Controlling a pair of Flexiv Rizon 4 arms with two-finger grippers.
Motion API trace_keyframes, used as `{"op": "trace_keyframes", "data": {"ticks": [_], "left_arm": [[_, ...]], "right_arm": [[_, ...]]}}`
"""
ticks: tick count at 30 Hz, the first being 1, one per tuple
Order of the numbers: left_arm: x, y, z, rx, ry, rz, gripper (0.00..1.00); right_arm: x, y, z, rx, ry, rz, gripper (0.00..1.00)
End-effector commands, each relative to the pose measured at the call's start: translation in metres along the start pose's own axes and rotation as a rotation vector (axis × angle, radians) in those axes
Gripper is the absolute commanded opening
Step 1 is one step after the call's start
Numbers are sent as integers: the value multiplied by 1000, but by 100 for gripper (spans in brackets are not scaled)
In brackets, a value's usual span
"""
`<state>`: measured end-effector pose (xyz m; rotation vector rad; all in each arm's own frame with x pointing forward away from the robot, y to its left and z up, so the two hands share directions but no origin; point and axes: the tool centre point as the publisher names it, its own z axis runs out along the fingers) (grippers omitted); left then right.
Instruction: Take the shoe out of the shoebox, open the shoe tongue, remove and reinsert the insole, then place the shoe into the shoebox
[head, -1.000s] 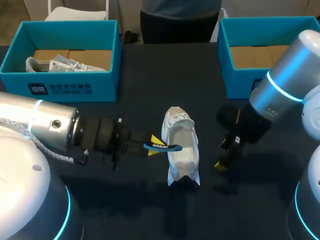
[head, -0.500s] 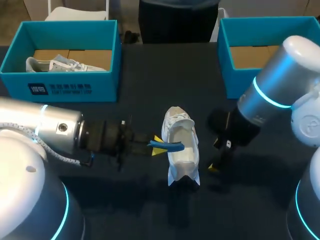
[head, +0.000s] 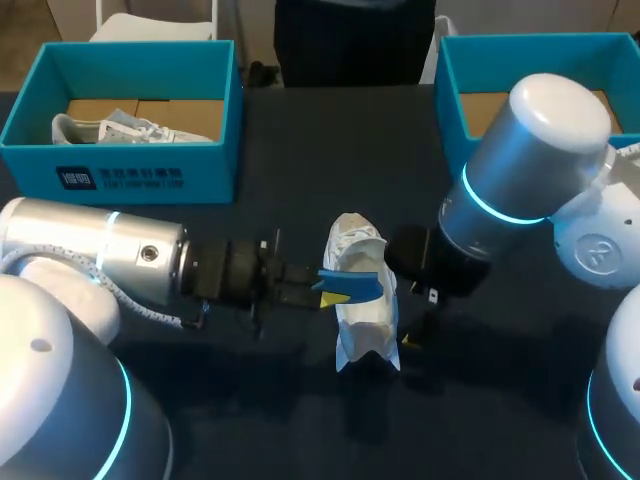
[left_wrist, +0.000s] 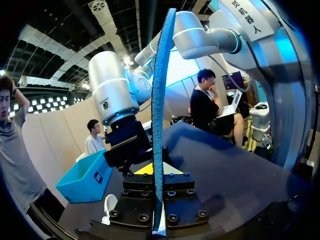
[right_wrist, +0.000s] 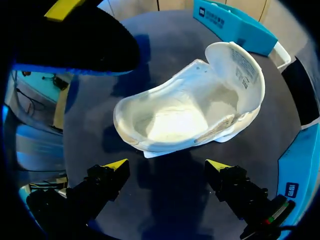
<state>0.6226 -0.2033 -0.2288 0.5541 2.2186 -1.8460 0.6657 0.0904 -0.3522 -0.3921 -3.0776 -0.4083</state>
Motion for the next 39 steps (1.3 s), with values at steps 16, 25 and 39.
{"op": "trace_keyframes", "data": {"ticks": [16, 25, 39], "left_arm": [[0, 17, 19, 38, 25, 6, 0], [-3, 20, 28, 43, 28, 11, 0], [-10, 26, 36, 54, 47, -9, 0]], "right_arm": [[-2, 11, 5, 24, -13, -62, 100], [-2, 11, 6, 21, -9, -65, 100], [-2, 11, 6, 21, -9, -65, 100]]}}
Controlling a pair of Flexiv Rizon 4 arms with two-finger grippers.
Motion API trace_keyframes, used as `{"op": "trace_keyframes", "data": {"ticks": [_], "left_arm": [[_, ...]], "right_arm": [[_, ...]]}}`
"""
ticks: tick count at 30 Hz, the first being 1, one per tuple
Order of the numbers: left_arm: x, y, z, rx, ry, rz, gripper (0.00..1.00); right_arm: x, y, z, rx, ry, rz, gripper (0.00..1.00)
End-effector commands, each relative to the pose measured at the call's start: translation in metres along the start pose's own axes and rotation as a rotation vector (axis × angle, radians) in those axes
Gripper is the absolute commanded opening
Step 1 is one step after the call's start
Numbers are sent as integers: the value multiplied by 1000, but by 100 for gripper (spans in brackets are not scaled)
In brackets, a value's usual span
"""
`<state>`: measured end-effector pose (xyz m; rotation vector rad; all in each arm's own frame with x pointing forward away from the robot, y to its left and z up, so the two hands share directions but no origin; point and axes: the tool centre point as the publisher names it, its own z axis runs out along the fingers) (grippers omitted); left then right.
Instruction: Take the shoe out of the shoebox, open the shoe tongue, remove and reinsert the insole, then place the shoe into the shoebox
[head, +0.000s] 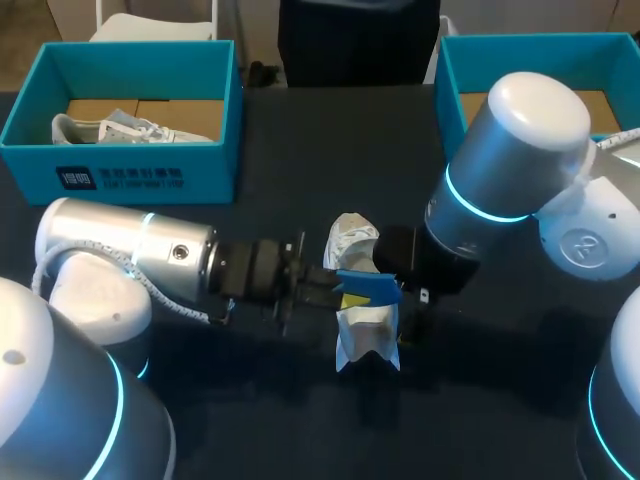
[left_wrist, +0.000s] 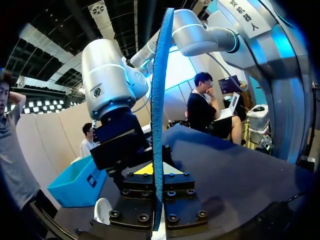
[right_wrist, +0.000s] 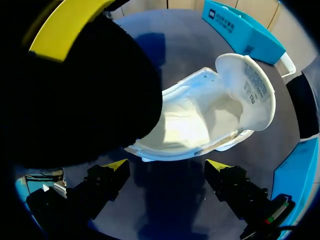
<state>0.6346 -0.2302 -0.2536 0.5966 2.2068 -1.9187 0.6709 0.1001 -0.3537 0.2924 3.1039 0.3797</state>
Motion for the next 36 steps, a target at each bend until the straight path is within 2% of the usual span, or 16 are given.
{"op": "trace_keyframes", "data": {"ticks": [1, 19, 27, 36], "left_arm": [[-6, 5, 7, 2, 8, 0, 0], [-5, 21, 16, 3, 5, 1, 0], [-4, 21, 19, 9, -1, 15, 0], [1, 21, 10, 6, 2, 13, 0]], "right_arm": [[1, 1, 2, 2, -2, 1, 100], [1, 1, 2, 2, -2, 1, 100], [1, 1, 2, 2, -2, 1, 100], [1, 1, 2, 2, -2, 1, 100]]}}
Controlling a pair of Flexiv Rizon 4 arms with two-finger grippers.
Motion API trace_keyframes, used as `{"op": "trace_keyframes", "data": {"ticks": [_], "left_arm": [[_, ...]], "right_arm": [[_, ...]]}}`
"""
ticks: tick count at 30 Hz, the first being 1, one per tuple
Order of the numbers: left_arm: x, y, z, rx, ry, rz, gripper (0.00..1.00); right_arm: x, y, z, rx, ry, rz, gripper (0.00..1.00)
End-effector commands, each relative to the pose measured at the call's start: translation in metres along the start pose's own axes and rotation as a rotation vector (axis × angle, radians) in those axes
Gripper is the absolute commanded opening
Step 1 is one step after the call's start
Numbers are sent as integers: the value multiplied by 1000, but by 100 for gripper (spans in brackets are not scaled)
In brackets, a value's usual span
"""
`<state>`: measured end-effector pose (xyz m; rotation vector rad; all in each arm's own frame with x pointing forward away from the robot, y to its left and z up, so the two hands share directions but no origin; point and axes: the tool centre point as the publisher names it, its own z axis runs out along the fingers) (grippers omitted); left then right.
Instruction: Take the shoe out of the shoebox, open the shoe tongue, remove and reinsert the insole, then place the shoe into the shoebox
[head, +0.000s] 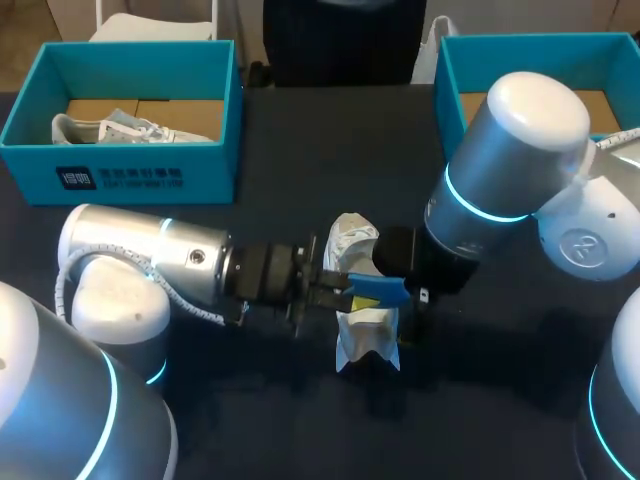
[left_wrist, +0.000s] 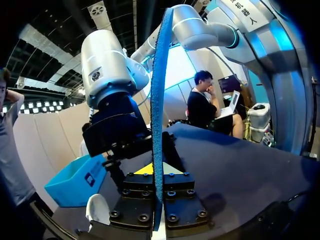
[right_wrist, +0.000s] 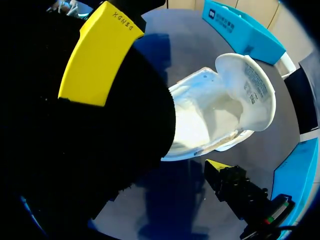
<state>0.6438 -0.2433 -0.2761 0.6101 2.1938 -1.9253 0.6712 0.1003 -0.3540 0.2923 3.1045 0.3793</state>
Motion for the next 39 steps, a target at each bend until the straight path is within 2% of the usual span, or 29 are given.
{"op": "trace_keyframes", "data": {"ticks": [1, 10, 29, 39], "left_arm": [[4, -2, -5, -4, 0, 7, 0], [-2, 10, -5, -24, -13, 2, 0], [-9, 32, 5, 19, -7, 4, 0], [-6, 43, 5, 23, -10, -8, 0]], "right_arm": [[1, 1, 1, 2, -3, 1, 100], [1, 1, 1, 2, -3, 1, 100], [1, 1, 1, 2, -3, 1, 100], [1, 1, 1, 2, -3, 1, 100]]}}
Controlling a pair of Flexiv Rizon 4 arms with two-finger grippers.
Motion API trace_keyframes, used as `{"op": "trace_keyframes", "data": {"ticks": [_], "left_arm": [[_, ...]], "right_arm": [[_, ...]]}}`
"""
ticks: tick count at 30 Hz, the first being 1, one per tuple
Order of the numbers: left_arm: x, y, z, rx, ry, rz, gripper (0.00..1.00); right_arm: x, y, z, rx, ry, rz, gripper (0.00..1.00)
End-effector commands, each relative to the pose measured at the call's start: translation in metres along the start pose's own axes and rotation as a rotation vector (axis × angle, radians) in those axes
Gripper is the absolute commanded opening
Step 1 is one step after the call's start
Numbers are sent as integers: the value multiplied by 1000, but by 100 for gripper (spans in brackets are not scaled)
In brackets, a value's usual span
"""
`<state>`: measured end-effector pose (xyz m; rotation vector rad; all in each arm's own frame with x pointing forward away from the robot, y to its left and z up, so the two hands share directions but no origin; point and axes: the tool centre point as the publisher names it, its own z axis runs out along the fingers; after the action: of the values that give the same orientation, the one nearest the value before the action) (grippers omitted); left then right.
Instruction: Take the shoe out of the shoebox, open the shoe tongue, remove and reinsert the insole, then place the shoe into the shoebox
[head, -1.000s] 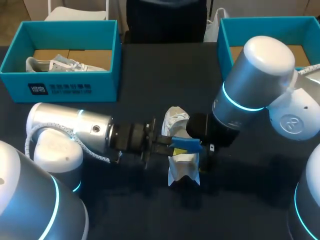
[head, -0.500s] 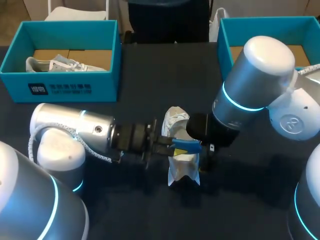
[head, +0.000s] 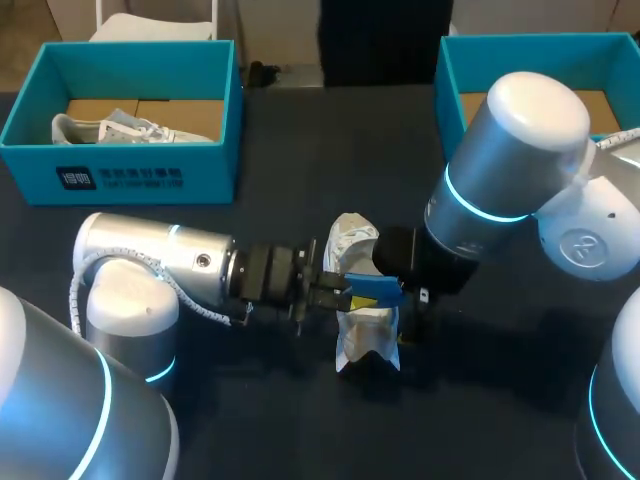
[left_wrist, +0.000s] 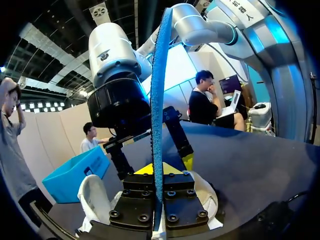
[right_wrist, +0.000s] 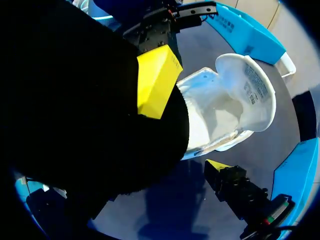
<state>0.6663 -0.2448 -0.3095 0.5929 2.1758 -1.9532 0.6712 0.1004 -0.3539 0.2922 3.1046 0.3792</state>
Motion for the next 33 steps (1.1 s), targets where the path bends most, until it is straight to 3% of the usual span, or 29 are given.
{"op": "trace_keyframes", "data": {"ticks": [1, 12, 33], "left_arm": [[3, 4, 1, 2, 2, 2, 0], [2, 26, -1, -11, -63, 9, 0], [-12, 60, -3, -167, -107, 86, 0]], "right_arm": [[1, 1, 1, 2, -3, 1, 100], [1, 1, 1, 2, -3, 1, 100], [1, 1, 1, 2, -3, 1, 100]]}}
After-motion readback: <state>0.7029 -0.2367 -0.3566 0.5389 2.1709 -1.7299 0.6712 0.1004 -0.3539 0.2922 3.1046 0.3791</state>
